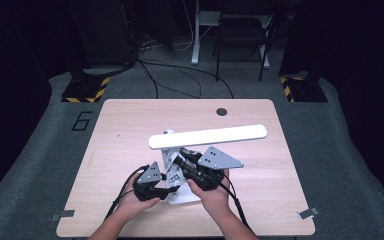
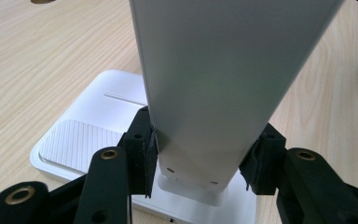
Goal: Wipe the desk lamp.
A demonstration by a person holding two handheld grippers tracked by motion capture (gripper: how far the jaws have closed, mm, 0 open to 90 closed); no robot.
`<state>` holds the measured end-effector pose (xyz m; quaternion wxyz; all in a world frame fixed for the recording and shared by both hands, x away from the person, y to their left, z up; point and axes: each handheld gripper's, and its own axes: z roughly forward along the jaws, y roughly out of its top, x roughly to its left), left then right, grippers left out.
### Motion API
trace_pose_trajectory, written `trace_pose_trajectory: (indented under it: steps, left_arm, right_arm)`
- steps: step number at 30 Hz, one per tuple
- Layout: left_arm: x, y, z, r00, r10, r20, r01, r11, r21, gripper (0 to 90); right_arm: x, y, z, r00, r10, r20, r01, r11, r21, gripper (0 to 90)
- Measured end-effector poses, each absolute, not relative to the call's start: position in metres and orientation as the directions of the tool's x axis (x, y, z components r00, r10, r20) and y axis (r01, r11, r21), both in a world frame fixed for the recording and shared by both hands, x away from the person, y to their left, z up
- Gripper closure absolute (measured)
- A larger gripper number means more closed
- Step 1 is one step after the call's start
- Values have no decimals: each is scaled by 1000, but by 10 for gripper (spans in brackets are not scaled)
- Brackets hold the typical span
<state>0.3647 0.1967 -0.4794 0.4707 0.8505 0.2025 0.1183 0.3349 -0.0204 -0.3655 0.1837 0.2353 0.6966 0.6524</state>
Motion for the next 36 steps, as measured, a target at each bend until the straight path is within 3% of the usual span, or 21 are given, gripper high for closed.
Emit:
trace_pose_trajectory:
  steps: [10, 16, 21, 26, 33, 36]
  left_arm:
    - [365, 197, -479, 894, 448, 28, 221, -494, 841, 532]
    - [365, 196, -479, 892, 452, 26, 224, -491, 842, 532]
    - [364, 196, -479, 887, 462, 17, 233, -479, 846, 532]
    - [364, 196, -480, 886, 464, 16, 234, -477, 847, 532]
    - [364, 195, -479, 885, 465, 18, 236, -481, 845, 532]
    - [364, 195, -479, 883, 469, 17, 239, -481, 843, 532]
  right_arm:
    - [343, -19, -407, -811, 576, 98, 207, 126, 970, 810]
    - [339, -19, -395, -809, 582, 83, 170, 95, 981, 810]
    - [335, -21, -367, -819, 571, 60, 77, 5, 997, 811]
    - [332, -22, -353, -816, 572, 85, 77, -37, 996, 811]
    - [333, -23, -357, -813, 573, 102, 79, -65, 995, 812]
    - [335, -19, -366, -816, 571, 85, 92, -18, 996, 812]
